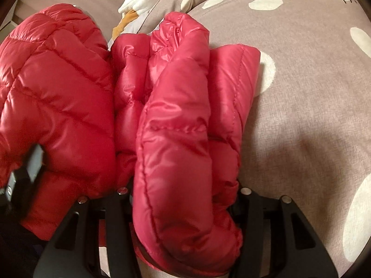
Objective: Fold large clothes
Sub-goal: 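Hold the folded bundle with the left tool while the right tool opens and withdraws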
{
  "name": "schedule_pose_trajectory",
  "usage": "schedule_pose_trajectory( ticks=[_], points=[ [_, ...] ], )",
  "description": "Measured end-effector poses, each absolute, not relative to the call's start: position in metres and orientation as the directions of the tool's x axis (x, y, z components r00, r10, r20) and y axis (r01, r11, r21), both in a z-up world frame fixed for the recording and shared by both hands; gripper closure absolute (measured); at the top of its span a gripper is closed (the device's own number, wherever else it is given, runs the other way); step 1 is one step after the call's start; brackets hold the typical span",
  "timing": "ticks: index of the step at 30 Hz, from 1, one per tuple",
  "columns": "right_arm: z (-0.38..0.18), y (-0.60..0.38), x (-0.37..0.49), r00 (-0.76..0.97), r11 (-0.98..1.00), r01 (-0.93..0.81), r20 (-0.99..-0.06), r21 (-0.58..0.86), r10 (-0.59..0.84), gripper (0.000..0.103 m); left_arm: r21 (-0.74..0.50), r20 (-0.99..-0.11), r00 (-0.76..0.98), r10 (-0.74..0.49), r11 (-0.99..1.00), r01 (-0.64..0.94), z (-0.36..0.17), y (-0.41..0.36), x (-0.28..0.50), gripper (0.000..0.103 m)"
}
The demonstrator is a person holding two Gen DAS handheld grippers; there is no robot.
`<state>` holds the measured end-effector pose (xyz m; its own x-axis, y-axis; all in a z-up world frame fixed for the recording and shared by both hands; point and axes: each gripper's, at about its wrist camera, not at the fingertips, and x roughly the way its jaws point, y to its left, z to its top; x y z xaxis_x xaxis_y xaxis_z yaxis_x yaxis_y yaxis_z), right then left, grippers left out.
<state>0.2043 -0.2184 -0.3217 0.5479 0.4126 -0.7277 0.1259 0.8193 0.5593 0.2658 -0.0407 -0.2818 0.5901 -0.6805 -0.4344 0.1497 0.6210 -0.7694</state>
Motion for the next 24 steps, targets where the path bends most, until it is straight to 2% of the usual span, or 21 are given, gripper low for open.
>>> schedule_pose_trajectory(
  ticks=[10, 14, 17, 24],
  points=[
    [-0.319, -0.226, 0.203, 0.532, 0.800, 0.147, -0.729, 0.581, 0.431, 0.049, -0.765, -0.434, 0.608, -0.665, 0.628, 0.141, -0.280, -0.046, 0.244, 0.055],
    [-0.313, -0.236, 0.197, 0.535, 0.805, 0.170, -0.740, 0.568, 0.408, 0.041, -0.766, -0.431, 0.622, -0.654, 0.630, 0.131, -0.282, -0.055, 0.232, 0.055],
    [-0.307, -0.244, 0.191, 0.564, 0.832, 0.192, -0.752, 0.520, 0.340, 0.029, -0.758, -0.438, 0.628, -0.643, 0.640, 0.126, -0.282, -0.060, 0.226, 0.055],
    [-0.306, -0.249, 0.185, 0.581, 0.868, 0.184, -0.763, 0.461, 0.283, 0.028, -0.723, -0.467, 0.650, -0.599, 0.682, 0.109, -0.276, -0.072, 0.214, 0.055]
  ],
)
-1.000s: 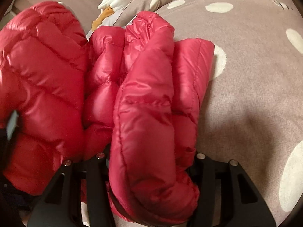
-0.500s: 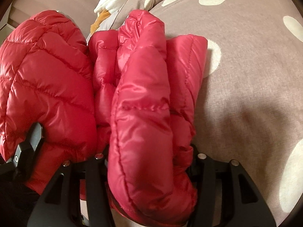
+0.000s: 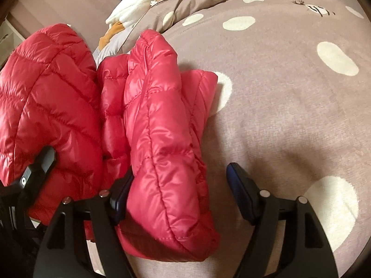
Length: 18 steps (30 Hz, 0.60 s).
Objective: Fold large clothes
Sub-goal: 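Hold the folded bundle with the left tool while the right tool opens and withdraws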
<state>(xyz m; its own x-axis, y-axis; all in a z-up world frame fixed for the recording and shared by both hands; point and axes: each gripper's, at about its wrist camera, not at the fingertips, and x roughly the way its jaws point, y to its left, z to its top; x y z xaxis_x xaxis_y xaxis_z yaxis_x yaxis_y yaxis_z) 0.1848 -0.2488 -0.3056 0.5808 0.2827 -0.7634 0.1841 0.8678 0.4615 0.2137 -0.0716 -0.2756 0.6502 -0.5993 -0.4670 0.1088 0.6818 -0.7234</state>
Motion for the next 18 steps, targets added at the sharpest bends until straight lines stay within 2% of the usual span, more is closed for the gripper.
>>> schedule_pose_trajectory(
  ticks=[11, 18],
  points=[
    [-0.297, -0.252, 0.179, 0.578, 0.886, 0.186, -0.777, 0.424, 0.250, 0.026, -0.698, -0.486, 0.658, -0.576, 0.709, 0.105, -0.272, -0.087, 0.203, 0.054],
    [-0.285, -0.248, 0.169, 0.606, 0.925, 0.168, -0.776, 0.342, 0.177, 0.026, -0.688, -0.496, 0.659, -0.566, 0.719, 0.100, -0.268, -0.084, 0.207, 0.054]
  ],
)
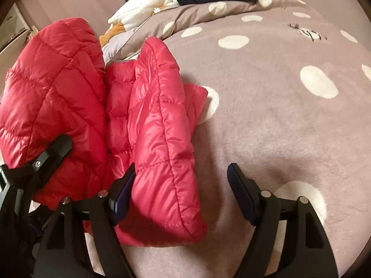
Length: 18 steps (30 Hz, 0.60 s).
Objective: Fold large clothes
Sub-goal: 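Grasp the red jacket bundle with the right tool beside the left tool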
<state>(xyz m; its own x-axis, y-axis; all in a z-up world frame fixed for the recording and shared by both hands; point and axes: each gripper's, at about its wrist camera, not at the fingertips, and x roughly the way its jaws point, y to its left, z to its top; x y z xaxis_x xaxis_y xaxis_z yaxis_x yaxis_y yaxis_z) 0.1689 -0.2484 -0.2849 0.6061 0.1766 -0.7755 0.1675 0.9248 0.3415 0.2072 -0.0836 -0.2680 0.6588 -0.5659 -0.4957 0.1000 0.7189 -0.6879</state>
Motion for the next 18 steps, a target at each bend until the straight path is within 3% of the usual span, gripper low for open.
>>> schedule_pose_trajectory(
  ticks=[6, 11, 14, 18],
  points=[
    [-0.282, -0.256, 0.161, 0.609, 0.914, 0.176, -0.770, 0.365, 0.190, 0.026, -0.678, -0.503, 0.655, -0.564, 0.727, 0.105, -0.259, -0.082, 0.209, 0.048],
    [-0.256, -0.270, 0.150, 0.656, 0.917, 0.188, -0.740, 0.351, 0.149, 0.026, -0.661, -0.504, 0.633, -0.588, 0.734, 0.155, -0.250, -0.092, 0.209, 0.024],
    [-0.238, -0.282, 0.140, 0.701, 0.919, 0.199, -0.705, 0.341, 0.109, 0.021, -0.604, -0.538, 0.611, -0.580, 0.771, 0.201, -0.246, -0.107, 0.207, 0.019],
    [-0.220, -0.293, 0.133, 0.740, 0.888, 0.152, -0.646, 0.434, 0.189, 0.020, -0.599, -0.550, 0.560, -0.620, 0.760, 0.253, -0.248, -0.119, 0.203, 0.018]
  ],
)
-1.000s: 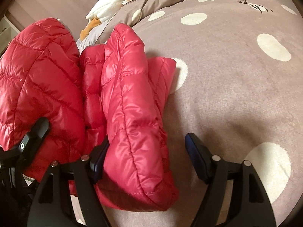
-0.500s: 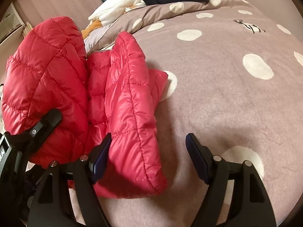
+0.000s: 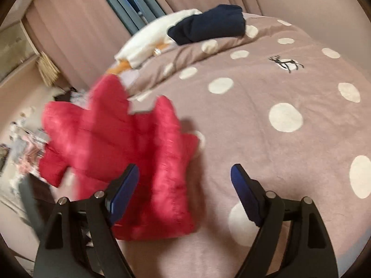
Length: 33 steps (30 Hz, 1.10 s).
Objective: Fold large clothes
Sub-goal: 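Grasp the red jacket bundle with the right tool beside the left tool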
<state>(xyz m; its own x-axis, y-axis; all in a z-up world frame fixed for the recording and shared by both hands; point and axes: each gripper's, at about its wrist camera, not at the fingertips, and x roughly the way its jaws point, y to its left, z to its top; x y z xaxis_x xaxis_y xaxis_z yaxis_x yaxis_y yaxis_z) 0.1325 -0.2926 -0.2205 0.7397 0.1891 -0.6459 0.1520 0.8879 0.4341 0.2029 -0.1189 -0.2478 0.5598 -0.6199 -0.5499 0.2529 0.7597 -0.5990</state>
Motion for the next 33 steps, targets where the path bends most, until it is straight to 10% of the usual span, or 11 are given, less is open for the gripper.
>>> schedule_pose_trajectory(
  ticks=[11, 20, 33],
  points=[
    [-0.232, -0.283, 0.153, 0.702, 0.812, 0.054, -0.600, 0.581, 0.383, 0.025, -0.582, -0.562, 0.544, -0.623, 0.765, 0.276, -0.247, -0.107, 0.198, 0.018],
    [-0.230, -0.256, 0.166, 0.685, 0.833, -0.003, -0.606, 0.553, 0.404, 0.088, -0.537, -0.582, 0.543, -0.606, 0.787, 0.304, -0.238, -0.107, 0.205, 0.018],
    [-0.237, -0.265, 0.167, 0.687, 0.855, 0.043, -0.637, 0.516, 0.350, 0.090, -0.527, -0.569, 0.598, -0.565, 0.808, 0.262, -0.219, -0.096, 0.179, 0.018]
  ],
)
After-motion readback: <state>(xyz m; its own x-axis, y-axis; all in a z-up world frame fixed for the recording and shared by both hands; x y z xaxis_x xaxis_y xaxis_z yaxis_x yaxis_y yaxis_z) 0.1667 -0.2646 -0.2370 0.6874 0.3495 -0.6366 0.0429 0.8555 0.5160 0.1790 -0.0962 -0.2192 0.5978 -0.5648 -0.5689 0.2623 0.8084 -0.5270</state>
